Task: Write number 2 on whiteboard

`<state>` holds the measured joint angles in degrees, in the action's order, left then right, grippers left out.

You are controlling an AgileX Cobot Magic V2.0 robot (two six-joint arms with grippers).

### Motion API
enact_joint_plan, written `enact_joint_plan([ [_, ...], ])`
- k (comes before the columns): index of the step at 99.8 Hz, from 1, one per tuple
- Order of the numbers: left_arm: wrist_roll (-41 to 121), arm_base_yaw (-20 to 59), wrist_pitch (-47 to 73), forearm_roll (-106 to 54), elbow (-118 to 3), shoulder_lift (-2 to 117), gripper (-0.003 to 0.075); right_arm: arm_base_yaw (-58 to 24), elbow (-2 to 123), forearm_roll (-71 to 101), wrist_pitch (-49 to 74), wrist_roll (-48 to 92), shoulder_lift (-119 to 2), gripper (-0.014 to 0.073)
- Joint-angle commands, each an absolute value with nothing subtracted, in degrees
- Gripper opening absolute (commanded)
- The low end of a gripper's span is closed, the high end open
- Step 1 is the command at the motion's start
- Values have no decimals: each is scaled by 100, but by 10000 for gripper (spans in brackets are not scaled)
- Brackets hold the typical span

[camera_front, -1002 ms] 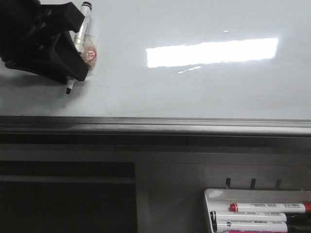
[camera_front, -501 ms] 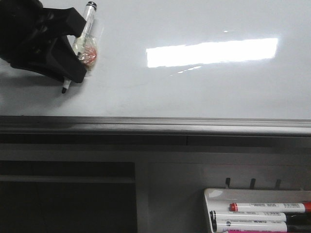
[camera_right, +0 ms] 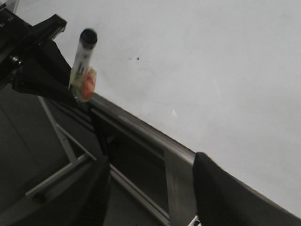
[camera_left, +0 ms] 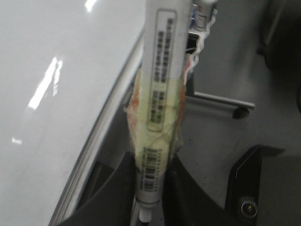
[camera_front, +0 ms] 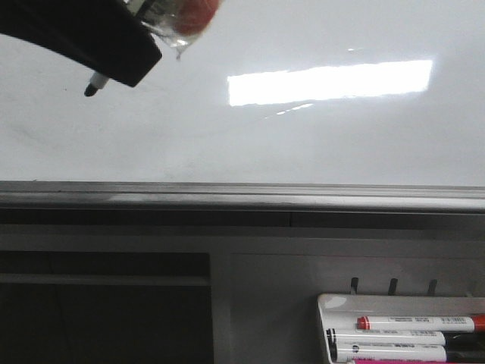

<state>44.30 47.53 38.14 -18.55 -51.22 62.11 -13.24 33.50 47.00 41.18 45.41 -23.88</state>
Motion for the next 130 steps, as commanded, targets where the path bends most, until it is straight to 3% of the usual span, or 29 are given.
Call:
enact_joint_plan([
  [1, 4907, 5229, 3726, -1594, -5304, 6060, -20, -1547, 3760, 5373, 3990, 5179, -2964, 347],
  [19, 4907, 5787, 3680, -1120, -5304, 6072, -20, -2321, 3984, 5619, 3999, 5875, -3796, 347],
  [36, 4907, 5774, 3678, -1092, -5304, 6072, -20, -2863, 4043, 5684, 3384, 5875, -4060, 358],
  [50, 4907, 5774, 3630, -1082, -5304, 6072, -20, -3260, 4068, 6041, 3315, 5888, -4201, 416],
  [82, 4907, 5774, 3496, -1042, -5304, 6072, -20, -4069, 4095, 6435, 2753, 5888, -4705, 416],
  [122, 4907, 5774, 3496, -1042, -5304, 6072, -20, -4386, 4211, 6752, 2311, 5888, -5504, 405],
  [130, 4907, 5774, 3496, -1042, -5304, 6072, -20, -4386, 4269, 6818, 2331, 5888, -5624, 344],
])
